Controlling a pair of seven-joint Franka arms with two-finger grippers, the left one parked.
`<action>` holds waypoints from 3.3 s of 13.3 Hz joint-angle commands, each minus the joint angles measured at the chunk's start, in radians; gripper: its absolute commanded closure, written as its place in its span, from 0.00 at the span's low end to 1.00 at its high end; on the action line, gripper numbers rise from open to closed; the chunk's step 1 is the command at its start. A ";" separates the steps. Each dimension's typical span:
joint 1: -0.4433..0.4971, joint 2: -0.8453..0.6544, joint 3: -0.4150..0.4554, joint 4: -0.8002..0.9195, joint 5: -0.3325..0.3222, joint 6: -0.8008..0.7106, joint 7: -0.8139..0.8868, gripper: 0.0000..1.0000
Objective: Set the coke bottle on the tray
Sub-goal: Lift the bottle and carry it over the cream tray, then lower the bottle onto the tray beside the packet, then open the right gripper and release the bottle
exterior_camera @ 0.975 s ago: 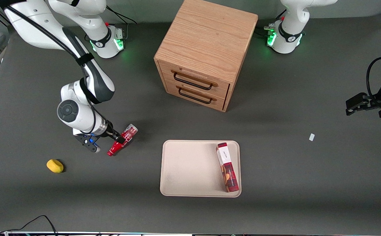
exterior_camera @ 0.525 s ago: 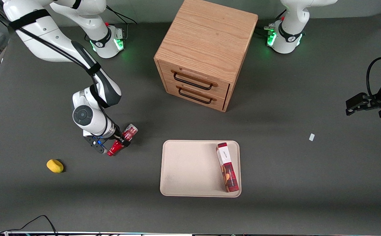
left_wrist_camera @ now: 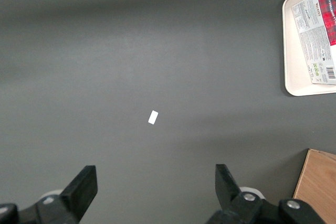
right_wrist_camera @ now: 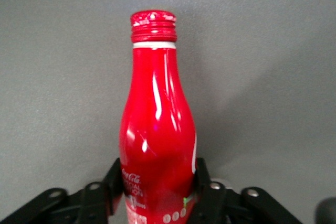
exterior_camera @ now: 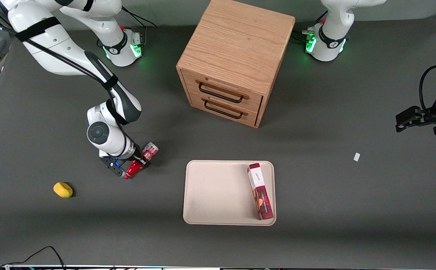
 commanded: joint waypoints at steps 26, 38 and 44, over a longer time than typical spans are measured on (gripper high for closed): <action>0.267 0.529 0.088 0.937 -0.031 -0.255 -0.585 0.82; 0.166 0.280 0.083 0.749 -0.028 -0.306 -0.559 0.00; 0.073 -0.154 -0.109 0.521 0.178 -0.541 -0.885 0.00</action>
